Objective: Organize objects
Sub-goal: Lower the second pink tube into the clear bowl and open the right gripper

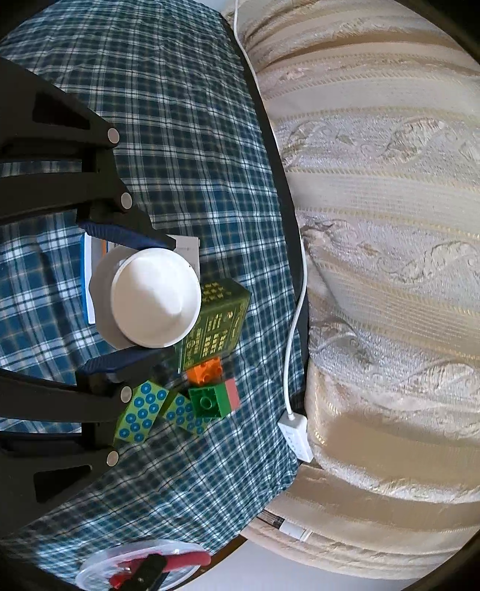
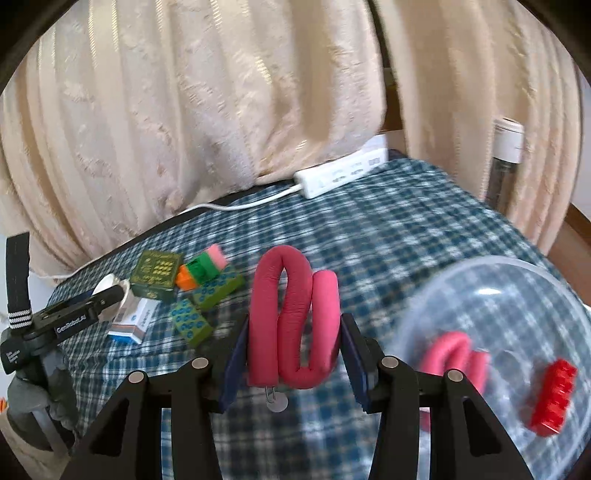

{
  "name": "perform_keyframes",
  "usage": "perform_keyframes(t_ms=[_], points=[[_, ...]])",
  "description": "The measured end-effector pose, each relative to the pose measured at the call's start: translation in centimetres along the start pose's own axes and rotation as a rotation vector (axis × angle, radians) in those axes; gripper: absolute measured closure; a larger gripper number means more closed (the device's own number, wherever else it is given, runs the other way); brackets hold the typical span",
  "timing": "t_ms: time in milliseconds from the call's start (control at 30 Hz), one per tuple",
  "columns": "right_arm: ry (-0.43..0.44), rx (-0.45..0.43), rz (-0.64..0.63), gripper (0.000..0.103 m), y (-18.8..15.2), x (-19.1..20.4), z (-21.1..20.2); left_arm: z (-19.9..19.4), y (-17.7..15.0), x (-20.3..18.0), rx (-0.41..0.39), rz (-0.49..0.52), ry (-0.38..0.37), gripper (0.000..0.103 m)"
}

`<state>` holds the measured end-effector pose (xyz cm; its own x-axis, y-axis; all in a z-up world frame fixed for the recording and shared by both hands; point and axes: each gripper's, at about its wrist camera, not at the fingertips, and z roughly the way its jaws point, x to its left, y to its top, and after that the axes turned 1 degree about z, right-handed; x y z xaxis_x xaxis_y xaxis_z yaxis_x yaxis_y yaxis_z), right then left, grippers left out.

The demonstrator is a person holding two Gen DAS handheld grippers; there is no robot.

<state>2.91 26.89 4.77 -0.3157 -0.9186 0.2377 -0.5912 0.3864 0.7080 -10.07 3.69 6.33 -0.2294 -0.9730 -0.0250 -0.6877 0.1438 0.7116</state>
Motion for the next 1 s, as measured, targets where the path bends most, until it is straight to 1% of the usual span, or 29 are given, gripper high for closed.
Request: perform_keyframes(t_ms=[333, 467, 700, 900, 1000], points=[[-0.136, -0.025, 0.124, 0.053, -0.8, -7.2, -3.1, -0.3, -0.4, -1.5, 0.003, 0.030, -0.017, 0.052], [-0.166, -0.022, 0.174, 0.053, -0.5, -9.5, -3.4, -0.7, -0.6, -2.1, -0.001, 0.040, -0.024, 0.052], [-0.225, 0.022, 0.216, 0.053, 0.1, -12.7, -2.7, -1.7, -0.9, -3.1, -0.006, 0.045, -0.035, 0.052], [-0.267, 0.068, 0.228, 0.052, 0.7, -14.8, -1.9, -2.4, -1.2, -4.0, -0.010, 0.048, -0.044, 0.052], [-0.267, 0.081, 0.235, 0.052, 0.8, -15.7, -1.7, -2.7, -1.3, -4.6, -0.012, 0.054, -0.049, 0.052]])
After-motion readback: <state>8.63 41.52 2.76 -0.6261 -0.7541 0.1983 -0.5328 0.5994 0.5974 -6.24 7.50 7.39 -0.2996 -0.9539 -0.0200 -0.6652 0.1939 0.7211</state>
